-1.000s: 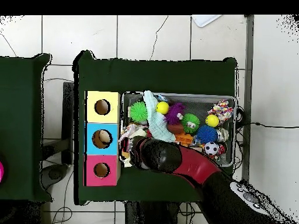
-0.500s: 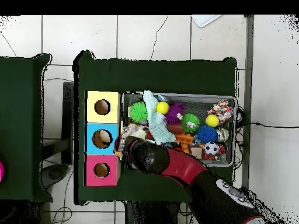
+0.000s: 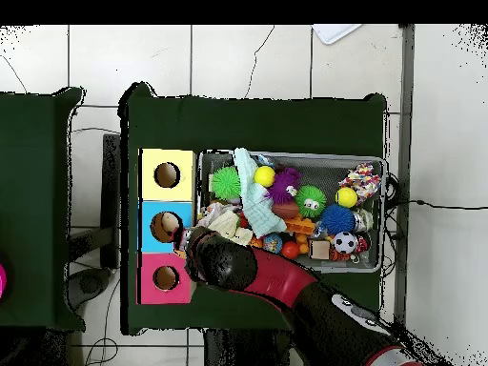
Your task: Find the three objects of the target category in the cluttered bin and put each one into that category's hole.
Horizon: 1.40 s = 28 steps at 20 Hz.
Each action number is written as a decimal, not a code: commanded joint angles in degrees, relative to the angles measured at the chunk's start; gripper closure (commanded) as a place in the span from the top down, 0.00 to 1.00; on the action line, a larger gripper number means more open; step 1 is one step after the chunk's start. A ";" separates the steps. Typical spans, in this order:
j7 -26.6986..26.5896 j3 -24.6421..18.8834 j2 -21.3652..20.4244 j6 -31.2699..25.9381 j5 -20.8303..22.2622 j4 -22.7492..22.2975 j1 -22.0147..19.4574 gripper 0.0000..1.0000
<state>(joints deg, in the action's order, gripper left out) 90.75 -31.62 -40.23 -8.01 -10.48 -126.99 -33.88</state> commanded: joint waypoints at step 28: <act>14.81 0.28 7.78 6.88 -5.07 -9.86 2.77 0.00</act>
<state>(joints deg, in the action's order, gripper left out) 90.94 -32.28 -38.16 -6.69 -14.61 -138.33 -31.33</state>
